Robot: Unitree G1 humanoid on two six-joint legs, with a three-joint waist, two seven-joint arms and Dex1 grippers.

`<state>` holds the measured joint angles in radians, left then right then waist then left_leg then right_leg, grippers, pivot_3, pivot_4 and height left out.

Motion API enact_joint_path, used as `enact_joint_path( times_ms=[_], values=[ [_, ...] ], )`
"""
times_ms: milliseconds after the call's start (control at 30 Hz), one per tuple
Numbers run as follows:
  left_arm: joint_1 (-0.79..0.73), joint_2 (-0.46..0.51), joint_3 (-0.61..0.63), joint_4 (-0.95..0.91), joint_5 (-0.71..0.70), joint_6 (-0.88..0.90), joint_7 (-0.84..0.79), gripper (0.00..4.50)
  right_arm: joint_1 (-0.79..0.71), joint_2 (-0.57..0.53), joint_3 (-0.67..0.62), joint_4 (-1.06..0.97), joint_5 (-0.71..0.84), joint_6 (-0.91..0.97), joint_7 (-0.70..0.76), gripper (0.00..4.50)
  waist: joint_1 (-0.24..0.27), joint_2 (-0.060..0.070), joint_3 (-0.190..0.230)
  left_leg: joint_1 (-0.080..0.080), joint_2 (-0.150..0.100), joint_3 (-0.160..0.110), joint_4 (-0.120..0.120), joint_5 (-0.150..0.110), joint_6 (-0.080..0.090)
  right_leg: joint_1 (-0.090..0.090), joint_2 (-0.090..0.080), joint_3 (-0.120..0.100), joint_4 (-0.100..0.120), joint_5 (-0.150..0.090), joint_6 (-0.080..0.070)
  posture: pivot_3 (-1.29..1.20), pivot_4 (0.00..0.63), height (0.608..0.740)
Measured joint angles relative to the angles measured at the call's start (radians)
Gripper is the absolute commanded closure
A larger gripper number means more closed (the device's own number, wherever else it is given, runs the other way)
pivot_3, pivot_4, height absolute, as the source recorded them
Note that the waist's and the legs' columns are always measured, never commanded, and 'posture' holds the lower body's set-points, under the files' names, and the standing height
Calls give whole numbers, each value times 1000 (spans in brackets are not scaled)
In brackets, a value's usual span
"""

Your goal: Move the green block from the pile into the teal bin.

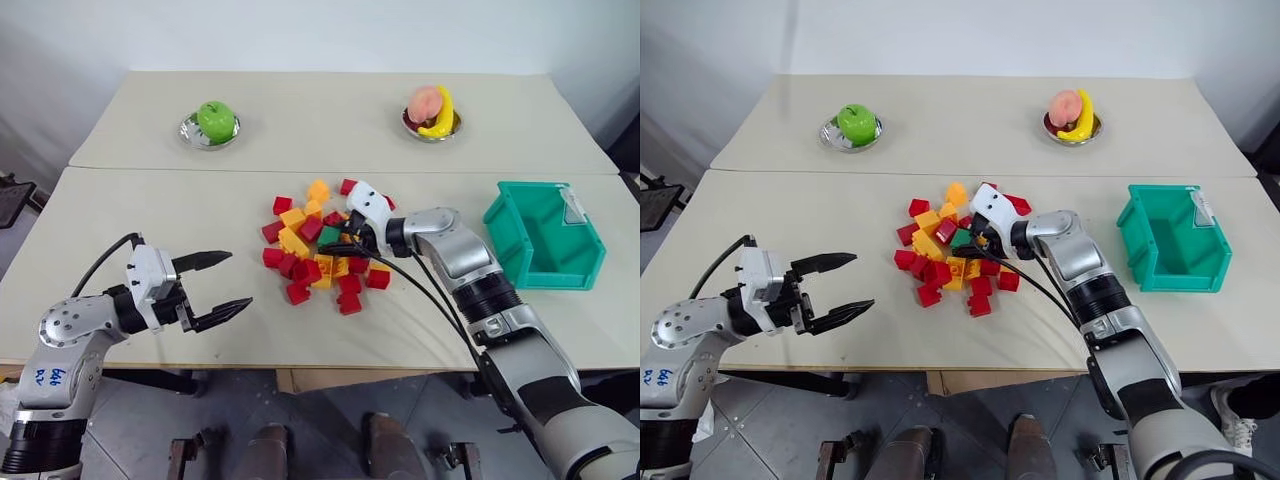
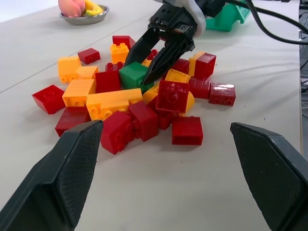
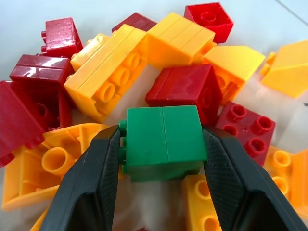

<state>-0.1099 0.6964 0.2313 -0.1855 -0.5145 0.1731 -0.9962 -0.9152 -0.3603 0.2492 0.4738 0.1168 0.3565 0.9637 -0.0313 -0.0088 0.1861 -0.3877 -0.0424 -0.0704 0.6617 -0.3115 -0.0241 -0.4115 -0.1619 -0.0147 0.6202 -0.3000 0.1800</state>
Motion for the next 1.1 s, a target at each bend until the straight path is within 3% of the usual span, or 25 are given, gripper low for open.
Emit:
enact_joint_path(
  times_ms=[167, 400, 633, 867, 1100],
  values=[
    [-49, -32, -27, -7, -3, 5, 5, 0, 149, -77, -210, -227, 183, 5, 47, 2398, 16, 0, 0, -2, 0, 0, 1, 0, 0, 2, 0, -4, -1, 0, -1, 0, 150, 740],
    [-122, -101, -70, -20, -15, 26, 21, 0, 386, -215, -551, -506, 362, 86, -65, 2398, 29, 0, 0, -2, 0, 4, 2, 0, 0, 2, 0, -3, -1, 0, -1, 0, 150, 740],
    [-165, -124, -103, -15, -17, 35, 11, 0, 516, -384, -760, -423, 279, 34, -239, 2398, 28, 0, 0, 0, 0, 7, 2, -1, 1, 2, 0, -1, 0, 1, 0, 0, 150, 740],
    [-166, -129, -112, -1, -17, 36, -2, 0, 545, -405, -765, -250, 215, -81, -308, 2398, 20, 0, 0, 1, 1, 10, 2, -1, 1, 2, 0, 0, 0, 1, 0, 0, 150, 740],
    [-147, -127, -111, 2, -15, 27, 0, 0, 550, -395, -751, -190, 200, -138, -348, 115, 25, 0, 0, 1, 1, 10, 2, -1, 1, 2, 0, 0, 0, 1, 0, 0, 150, 740]
  ],
)
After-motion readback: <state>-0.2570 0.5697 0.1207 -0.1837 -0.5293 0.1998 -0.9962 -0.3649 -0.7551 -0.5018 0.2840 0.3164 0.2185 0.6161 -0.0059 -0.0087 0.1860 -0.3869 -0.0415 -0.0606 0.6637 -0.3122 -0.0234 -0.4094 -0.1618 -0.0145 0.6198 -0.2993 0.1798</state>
